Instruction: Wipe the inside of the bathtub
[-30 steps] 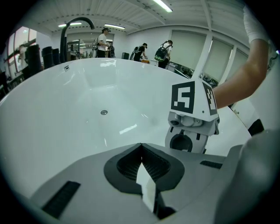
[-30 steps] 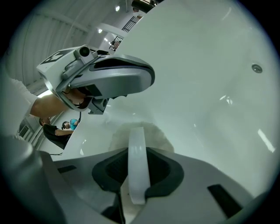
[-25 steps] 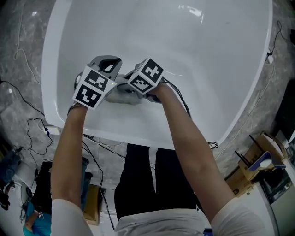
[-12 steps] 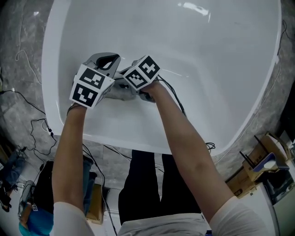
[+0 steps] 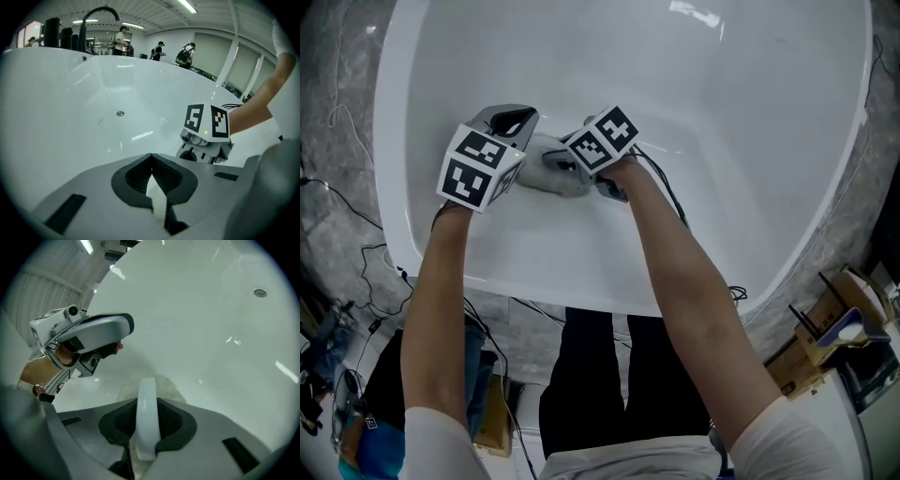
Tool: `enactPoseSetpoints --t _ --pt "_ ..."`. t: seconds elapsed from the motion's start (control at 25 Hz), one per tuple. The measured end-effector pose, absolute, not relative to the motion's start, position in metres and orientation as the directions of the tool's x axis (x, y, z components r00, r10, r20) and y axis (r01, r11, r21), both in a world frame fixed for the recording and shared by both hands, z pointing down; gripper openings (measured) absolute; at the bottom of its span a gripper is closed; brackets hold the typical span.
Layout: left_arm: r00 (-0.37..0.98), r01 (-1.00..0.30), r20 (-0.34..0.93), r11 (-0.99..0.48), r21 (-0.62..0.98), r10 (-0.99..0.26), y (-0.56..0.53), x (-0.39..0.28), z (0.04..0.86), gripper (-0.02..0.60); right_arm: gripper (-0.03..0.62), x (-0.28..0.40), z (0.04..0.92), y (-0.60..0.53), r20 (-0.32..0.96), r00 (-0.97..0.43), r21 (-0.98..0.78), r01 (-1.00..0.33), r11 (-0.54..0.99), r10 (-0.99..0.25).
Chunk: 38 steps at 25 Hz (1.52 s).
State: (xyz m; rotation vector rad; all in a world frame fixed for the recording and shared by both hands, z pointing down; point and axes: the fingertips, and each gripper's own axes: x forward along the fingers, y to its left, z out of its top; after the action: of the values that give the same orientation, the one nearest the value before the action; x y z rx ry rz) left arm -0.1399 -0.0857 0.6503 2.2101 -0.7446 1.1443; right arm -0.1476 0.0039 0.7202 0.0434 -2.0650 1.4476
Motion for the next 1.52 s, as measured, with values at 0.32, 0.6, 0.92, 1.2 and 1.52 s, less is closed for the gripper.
enactPoseSetpoints --t 0.32,0.6,0.92,1.2,1.52 --pt "0.499 -0.672 0.844 -0.703 0.232 -0.199 -0.076 -0.125 0.661 0.009 0.094 -0.091 0.734 0.017 0.527 -0.781 -0.839 -0.415 0.353 0.335" --pt "0.522 -0.643 0.837 -0.722 0.257 -0.166 -0.063 -0.088 0.664 0.009 0.094 -0.012 0.747 0.034 0.592 -0.725 -0.803 -0.495 0.332 0.352" --pt "0.541 -0.612 0.828 -0.744 0.267 -0.148 -0.058 -0.066 0.665 0.009 0.094 0.06 0.759 0.05 0.659 -0.656 -0.751 -0.593 0.29 0.367" --pt "0.562 -0.58 0.818 -0.764 0.282 -0.124 -0.047 -0.043 0.668 0.009 0.094 0.102 0.764 0.063 0.714 -0.578 -0.694 -0.656 0.296 0.394" --pt "0.554 -0.571 0.824 -0.775 0.272 -0.12 -0.043 -0.043 0.684 0.009 0.094 0.129 0.805 0.057 0.802 -0.473 -0.582 -0.754 0.303 0.364"
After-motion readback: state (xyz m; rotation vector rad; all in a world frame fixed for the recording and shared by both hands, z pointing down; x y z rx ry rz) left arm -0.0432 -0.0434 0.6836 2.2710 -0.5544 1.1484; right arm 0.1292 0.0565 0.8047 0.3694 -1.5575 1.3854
